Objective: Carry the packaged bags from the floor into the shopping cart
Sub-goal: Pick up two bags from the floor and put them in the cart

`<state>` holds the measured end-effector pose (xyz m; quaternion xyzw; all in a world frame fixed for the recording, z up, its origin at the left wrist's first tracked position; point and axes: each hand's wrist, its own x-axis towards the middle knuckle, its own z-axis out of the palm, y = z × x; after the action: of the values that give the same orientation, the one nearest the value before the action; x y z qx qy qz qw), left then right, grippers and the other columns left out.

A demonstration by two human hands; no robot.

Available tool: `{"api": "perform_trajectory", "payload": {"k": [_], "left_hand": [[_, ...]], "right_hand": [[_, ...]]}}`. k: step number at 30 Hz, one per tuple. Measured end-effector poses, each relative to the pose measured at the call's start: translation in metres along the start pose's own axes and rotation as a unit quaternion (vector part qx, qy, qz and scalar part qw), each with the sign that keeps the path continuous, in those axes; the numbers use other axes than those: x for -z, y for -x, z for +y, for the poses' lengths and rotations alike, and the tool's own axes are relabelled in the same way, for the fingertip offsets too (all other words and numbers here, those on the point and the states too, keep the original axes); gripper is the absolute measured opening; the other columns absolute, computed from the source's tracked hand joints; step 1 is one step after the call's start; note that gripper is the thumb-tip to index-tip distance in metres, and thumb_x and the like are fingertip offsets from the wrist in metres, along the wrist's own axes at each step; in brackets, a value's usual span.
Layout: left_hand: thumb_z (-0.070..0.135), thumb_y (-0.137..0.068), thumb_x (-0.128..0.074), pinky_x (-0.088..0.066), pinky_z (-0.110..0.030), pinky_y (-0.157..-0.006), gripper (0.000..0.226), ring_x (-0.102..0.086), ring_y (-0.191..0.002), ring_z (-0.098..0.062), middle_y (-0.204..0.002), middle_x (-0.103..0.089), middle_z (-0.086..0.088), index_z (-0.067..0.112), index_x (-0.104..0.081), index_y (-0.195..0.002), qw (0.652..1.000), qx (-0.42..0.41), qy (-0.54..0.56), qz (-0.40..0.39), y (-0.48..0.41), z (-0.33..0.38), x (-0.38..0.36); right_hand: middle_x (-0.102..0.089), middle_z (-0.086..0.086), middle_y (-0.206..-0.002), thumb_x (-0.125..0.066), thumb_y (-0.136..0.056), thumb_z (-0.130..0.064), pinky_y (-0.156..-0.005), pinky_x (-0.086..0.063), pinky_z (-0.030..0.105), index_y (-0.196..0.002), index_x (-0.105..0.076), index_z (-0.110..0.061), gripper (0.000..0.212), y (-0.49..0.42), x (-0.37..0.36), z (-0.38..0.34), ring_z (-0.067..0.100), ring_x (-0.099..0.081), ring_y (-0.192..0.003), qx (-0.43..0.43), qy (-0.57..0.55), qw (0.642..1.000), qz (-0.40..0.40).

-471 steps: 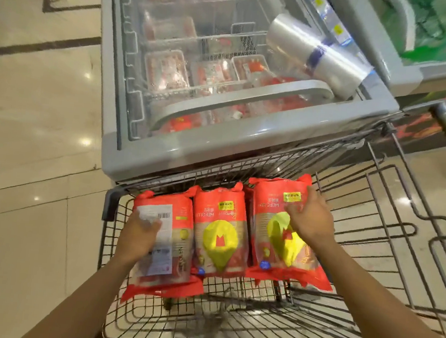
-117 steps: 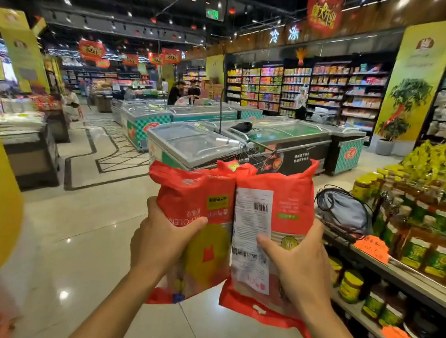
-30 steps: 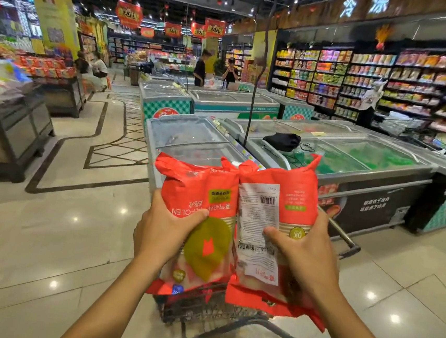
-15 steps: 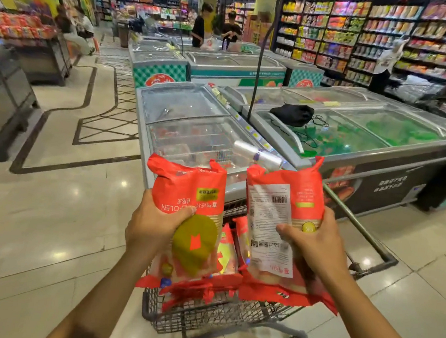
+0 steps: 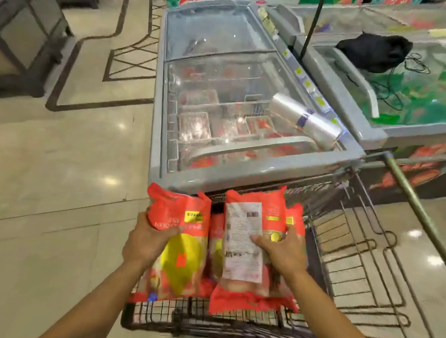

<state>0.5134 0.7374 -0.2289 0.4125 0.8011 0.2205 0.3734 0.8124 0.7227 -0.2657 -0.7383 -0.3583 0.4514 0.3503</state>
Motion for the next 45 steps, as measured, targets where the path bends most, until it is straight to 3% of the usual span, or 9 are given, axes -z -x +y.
{"api": "perform_trajectory", "payload": {"k": [6,9,12,16,23,29,34,41,45], "left_hand": [[0.051,-0.068,-0.09,-0.046,-0.033,-0.085,0.073,-0.063,-0.097,-0.025,-0.112,-0.068,0.003,0.028,-0.054,-0.127,0.998,0.057,0.023,-0.015,-0.07,-0.018,-0.064],[0.071,-0.048,-0.089,-0.054,-0.04,-0.092,0.086,-0.069,-0.099,-0.024,-0.11,-0.072,0.005,0.032,-0.062,-0.119,0.996,0.077,0.015,-0.03,-0.103,-0.034,-0.095],[0.067,-0.049,-0.086,-0.055,-0.042,-0.093,0.074,-0.071,-0.099,-0.024,-0.109,-0.075,0.002,0.032,-0.066,-0.11,0.995,0.088,0.027,-0.024,-0.126,-0.053,-0.117],[0.058,-0.072,-0.08,-0.05,-0.041,-0.097,0.076,-0.066,-0.112,-0.03,-0.125,-0.069,-0.006,0.02,-0.056,-0.134,0.996,0.086,0.019,0.002,-0.132,-0.052,-0.131],[0.05,-0.084,-0.067,-0.051,-0.05,-0.097,0.07,-0.06,-0.119,-0.037,-0.133,-0.059,-0.013,0.013,-0.047,-0.139,0.992,-0.032,-0.125,-0.005,-0.125,-0.045,-0.123],[0.054,-0.099,-0.05,-0.03,-0.046,-0.118,0.079,-0.031,-0.148,-0.037,-0.167,-0.025,-0.014,0.01,-0.024,-0.159,0.92,-0.194,-0.34,-0.008,-0.066,0.024,-0.06],[0.064,-0.093,-0.036,-0.029,-0.051,-0.118,0.084,-0.033,-0.147,-0.038,-0.162,-0.034,-0.017,0.011,-0.033,-0.158,0.884,-0.307,-0.339,0.098,0.026,0.057,0.043],[0.063,-0.099,-0.04,-0.015,-0.048,-0.125,0.081,-0.019,-0.154,-0.031,-0.17,-0.018,-0.007,0.02,-0.014,-0.163,0.862,-0.283,-0.361,0.215,0.136,0.034,0.175],[0.064,-0.099,-0.038,-0.018,-0.05,-0.125,0.08,-0.02,-0.154,-0.03,-0.17,-0.019,-0.006,0.022,-0.013,-0.163,0.862,-0.222,-0.361,0.278,0.189,-0.01,0.245]], "right_hand": [[-0.075,0.002,-0.098,-0.096,-0.064,-0.026,-0.082,-0.061,0.048,-0.104,-0.053,-0.027,0.059,-0.08,-0.048,0.042,0.022,-0.074,-0.084,-0.086,0.005,0.996,-0.033],[-0.072,0.001,-0.097,-0.095,-0.066,-0.025,-0.086,-0.059,0.048,-0.098,-0.051,-0.029,0.055,-0.104,-0.07,0.061,0.026,-0.072,-0.091,-0.105,0.029,0.994,-0.027],[-0.071,0.003,-0.108,-0.094,-0.066,-0.036,-0.091,-0.056,0.051,-0.119,-0.05,-0.02,0.07,-0.121,-0.084,0.078,0.028,-0.07,-0.097,-0.118,0.056,0.991,-0.024],[-0.066,0.012,-0.124,-0.081,-0.079,-0.048,-0.095,-0.052,0.048,-0.132,-0.044,-0.01,0.075,-0.128,-0.099,0.078,0.034,-0.065,-0.112,-0.098,0.166,0.981,-0.015],[-0.037,0.017,-0.156,-0.061,-0.095,-0.048,-0.114,-0.034,0.045,-0.157,-0.021,-0.006,0.085,-0.108,-0.095,0.051,0.036,-0.035,-0.143,0.014,0.41,0.911,-0.035],[-0.038,0.014,-0.158,-0.056,-0.096,-0.051,-0.119,-0.027,0.044,-0.156,-0.031,-0.013,0.076,-0.058,-0.067,-0.038,0.032,-0.032,-0.147,0.181,0.451,0.874,-0.025],[-0.031,0.012,-0.163,-0.048,-0.097,-0.058,-0.122,-0.02,0.051,-0.158,-0.029,-0.02,0.074,0.059,-0.055,-0.135,0.031,-0.026,-0.151,0.317,0.48,0.818,0.017],[-0.043,0.019,-0.156,-0.063,-0.089,-0.056,-0.118,-0.027,0.058,-0.152,-0.043,-0.018,0.076,0.217,-0.09,-0.205,0.037,-0.037,-0.146,0.456,0.451,0.767,0.04],[-0.016,0.011,-0.169,-0.043,-0.099,-0.059,-0.124,-0.008,0.052,-0.162,-0.016,-0.025,0.076,0.295,-0.131,-0.228,0.029,-0.012,-0.156,0.499,0.462,0.733,-0.037]]}}
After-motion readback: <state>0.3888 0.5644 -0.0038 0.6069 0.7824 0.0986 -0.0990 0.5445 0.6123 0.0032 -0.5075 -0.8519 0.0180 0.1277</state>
